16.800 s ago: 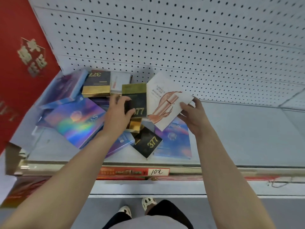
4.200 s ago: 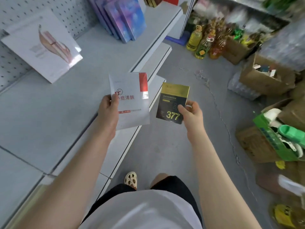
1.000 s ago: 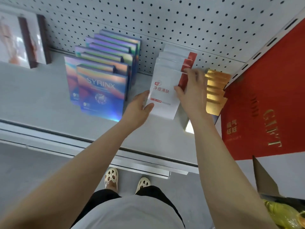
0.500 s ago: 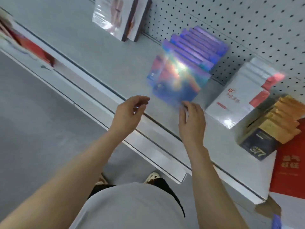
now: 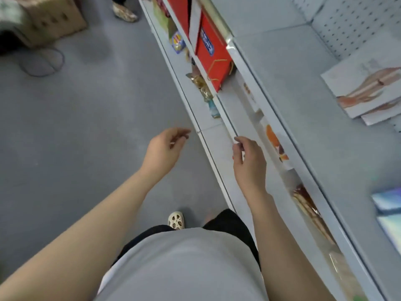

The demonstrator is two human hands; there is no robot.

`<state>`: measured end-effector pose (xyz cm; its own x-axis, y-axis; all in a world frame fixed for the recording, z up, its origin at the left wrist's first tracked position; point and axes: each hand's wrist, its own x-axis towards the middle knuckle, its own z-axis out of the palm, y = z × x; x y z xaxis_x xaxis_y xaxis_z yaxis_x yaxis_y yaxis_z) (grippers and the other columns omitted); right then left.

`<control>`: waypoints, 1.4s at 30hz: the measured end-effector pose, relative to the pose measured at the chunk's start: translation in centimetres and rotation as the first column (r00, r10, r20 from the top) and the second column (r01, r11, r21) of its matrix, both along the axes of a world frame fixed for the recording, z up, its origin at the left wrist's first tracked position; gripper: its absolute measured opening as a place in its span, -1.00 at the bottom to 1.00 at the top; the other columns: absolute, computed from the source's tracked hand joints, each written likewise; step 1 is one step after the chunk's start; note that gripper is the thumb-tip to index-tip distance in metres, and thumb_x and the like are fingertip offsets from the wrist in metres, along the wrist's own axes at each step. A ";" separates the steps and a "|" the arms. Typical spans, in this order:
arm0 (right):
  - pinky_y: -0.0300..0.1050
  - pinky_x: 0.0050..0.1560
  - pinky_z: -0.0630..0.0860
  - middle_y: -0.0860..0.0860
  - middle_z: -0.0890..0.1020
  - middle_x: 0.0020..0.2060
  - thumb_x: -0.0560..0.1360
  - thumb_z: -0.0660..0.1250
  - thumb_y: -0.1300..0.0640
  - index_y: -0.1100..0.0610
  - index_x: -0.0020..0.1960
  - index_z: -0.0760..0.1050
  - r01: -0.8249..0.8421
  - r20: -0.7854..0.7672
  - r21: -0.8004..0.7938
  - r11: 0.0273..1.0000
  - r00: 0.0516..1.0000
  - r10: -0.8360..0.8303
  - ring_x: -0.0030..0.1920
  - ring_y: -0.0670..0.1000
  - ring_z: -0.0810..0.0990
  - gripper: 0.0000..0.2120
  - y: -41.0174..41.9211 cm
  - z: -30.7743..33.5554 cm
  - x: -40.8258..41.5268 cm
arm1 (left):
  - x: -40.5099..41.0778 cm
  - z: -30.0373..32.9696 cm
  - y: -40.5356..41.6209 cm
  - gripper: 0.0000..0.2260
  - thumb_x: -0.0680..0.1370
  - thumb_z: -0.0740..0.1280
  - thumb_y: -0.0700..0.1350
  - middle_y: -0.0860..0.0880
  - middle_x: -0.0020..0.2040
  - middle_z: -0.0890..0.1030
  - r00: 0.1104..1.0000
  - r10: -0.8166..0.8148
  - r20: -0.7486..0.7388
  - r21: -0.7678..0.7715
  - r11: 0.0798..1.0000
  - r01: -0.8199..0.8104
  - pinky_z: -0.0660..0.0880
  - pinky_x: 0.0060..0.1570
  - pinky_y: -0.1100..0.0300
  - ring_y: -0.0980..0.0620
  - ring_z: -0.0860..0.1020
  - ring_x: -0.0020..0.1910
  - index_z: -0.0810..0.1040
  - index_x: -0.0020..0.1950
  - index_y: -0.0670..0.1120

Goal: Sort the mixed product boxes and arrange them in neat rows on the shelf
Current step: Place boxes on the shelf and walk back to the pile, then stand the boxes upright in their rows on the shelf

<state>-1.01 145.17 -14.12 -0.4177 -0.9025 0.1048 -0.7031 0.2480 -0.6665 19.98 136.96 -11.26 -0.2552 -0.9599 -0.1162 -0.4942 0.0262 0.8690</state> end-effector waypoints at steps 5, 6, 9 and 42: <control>-0.12 0.02 0.44 0.02 0.62 0.05 0.64 0.18 0.11 0.11 0.25 0.52 -0.169 -0.045 0.024 0.985 0.984 0.170 0.08 0.05 0.54 -0.76 -10.6 -0.1 3.6 | 4.4 -0.8 -6.7 -0.77 0.59 0.27 -0.21 0.11 -0.01 0.65 0.989 0.149 0.014 0.041 0.988 -0.150 0.38 -0.07 0.56 0.20 0.59 -0.03 0.59 0.15 0.06; -0.18 0.00 0.39 0.02 0.62 0.06 0.64 0.18 0.10 0.12 0.26 0.52 -0.189 -0.034 0.042 0.981 0.981 0.191 0.08 0.03 0.54 -0.75 -12.7 -0.1 4.0 | 5.0 -1.0 -8.3 -0.77 0.59 0.27 -0.20 0.12 -0.01 0.65 0.985 0.171 0.017 0.049 0.984 -0.172 0.38 -0.05 0.54 0.19 0.59 -0.02 0.58 0.14 0.08; -0.27 0.02 0.33 0.01 0.62 0.09 0.65 0.16 0.08 0.12 0.28 0.51 -0.244 -0.007 0.063 0.968 0.970 0.245 0.11 -0.01 0.54 -0.72 -19.5 -0.4 4.7 | 6.3 -1.7 -13.9 -0.76 0.59 0.27 -0.20 0.13 -0.02 0.64 0.974 0.225 0.034 0.065 0.972 -0.227 0.40 -0.02 0.45 0.16 0.60 0.00 0.57 0.14 0.11; 0.00 0.16 0.44 0.04 0.59 0.12 0.59 0.25 0.12 0.10 0.26 0.52 0.108 -0.142 -0.091 0.990 0.982 -0.121 0.11 0.10 0.53 -0.74 -93.7 5.2 -2.8 | 0.9 2.4 -94.7 -0.76 0.60 0.28 -0.16 0.12 0.10 0.60 0.969 -0.214 0.124 -0.036 0.975 0.220 0.37 -0.05 0.53 0.15 0.55 0.04 0.54 0.22 0.10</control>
<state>-3.77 51.43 -8.96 -0.4922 -0.8352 0.2454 -0.7652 0.2808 -0.5794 20.86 42.21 -8.88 -0.4448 -0.8885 -0.1124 -0.5717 0.1851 0.7993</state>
